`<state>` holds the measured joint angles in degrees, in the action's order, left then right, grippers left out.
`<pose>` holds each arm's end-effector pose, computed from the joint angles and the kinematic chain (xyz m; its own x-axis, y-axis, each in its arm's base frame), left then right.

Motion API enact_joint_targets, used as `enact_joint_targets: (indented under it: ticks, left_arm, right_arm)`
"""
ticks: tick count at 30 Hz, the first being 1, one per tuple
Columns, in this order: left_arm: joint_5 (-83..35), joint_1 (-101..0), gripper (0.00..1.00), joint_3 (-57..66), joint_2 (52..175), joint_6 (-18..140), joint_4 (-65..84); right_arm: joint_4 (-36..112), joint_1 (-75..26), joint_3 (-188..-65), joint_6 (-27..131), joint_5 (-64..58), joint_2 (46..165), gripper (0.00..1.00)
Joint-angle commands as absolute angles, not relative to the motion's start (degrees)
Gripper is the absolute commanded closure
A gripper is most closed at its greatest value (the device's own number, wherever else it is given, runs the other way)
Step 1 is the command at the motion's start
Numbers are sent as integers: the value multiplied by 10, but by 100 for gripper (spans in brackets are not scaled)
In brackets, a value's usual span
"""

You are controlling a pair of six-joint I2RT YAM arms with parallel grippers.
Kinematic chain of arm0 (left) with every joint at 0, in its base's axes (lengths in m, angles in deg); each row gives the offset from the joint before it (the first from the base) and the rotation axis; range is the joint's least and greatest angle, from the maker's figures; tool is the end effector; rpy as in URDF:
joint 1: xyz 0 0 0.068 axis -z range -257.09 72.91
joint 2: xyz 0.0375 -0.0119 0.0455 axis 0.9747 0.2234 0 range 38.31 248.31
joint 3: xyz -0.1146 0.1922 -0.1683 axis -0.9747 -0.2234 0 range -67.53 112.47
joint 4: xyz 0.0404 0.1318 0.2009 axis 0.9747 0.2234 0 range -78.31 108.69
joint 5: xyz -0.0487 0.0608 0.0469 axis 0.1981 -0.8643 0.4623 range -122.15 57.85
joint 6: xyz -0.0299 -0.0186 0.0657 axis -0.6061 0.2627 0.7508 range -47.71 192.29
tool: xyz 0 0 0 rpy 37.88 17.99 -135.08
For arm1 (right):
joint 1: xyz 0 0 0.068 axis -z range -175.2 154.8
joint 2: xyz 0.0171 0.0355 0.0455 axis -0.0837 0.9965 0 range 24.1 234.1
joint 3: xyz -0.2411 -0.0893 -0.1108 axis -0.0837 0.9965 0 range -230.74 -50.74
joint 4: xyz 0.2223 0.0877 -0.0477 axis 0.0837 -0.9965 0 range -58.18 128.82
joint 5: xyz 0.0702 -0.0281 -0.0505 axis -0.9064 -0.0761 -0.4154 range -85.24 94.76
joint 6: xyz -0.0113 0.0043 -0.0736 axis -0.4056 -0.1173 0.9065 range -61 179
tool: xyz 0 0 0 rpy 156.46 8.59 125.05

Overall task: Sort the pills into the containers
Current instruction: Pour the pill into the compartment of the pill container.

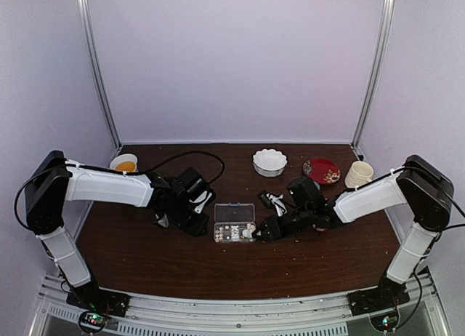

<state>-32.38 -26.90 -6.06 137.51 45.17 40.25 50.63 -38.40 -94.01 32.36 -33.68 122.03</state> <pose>0.2138 -0.2561 0.1657 -0.8714 0.3337 -0.3596 0.4157 0.8915 -0.1800 0.2119 0.2525 0.1490 -0.8324 -0.3000 -0.4659 -0.5541 0.4402 0.7066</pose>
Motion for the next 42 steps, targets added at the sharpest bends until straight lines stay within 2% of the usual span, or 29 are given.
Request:
enact_joint_targets:
  ticks: [1,3,6,9,12,15,18,22,25,28,32,34,42]
  left_arm:
    - [-321,-273,93,-55,1362,451,390]
    - [-321,-273,94,-54,1363,452,392]
    - [-321,-273,94,-53,1363,452,391]
    - [-321,-273,94,-52,1364,452,392]
    - [-321,-273,94,-53,1364,452,391]
    - [-321,-273,94,-51,1366,451,392]
    - [-321,-273,94,-50,1367,451,391]
    - [-321,-273,94,-51,1366,451,391]
    - [-321,-273,94,-52,1366,450,390]
    - [-321,-273,94,-53,1366,450,391]
    - [-321,-273,94,-54,1365,448,389]
    - [-321,-273,94,-55,1365,448,387]
    - [-321,-273,94,-56,1366,448,386]
  right_arm:
    - [486,-379,-955,346,-333,1216,100]
    - [537,-379,-933,322,-348,1208,100]
    - [506,-379,-949,330,-344,1220,100]
    - [549,-379,-931,315,-354,1213,100]
    - [467,-379,-959,350,-317,1215,100]
    - [499,-379,-943,339,-335,1201,100]
    - [439,-379,-967,359,-308,1212,100]
    - [508,-378,-940,329,-336,1199,100]
    - [432,-379,-973,355,-308,1214,100]
    - [477,-379,-959,335,-336,1208,100]
    - [408,-379,-991,357,-314,1221,100]
    - [446,-379,-977,339,-338,1214,100]
    - [398,-380,-1000,355,-311,1228,100]
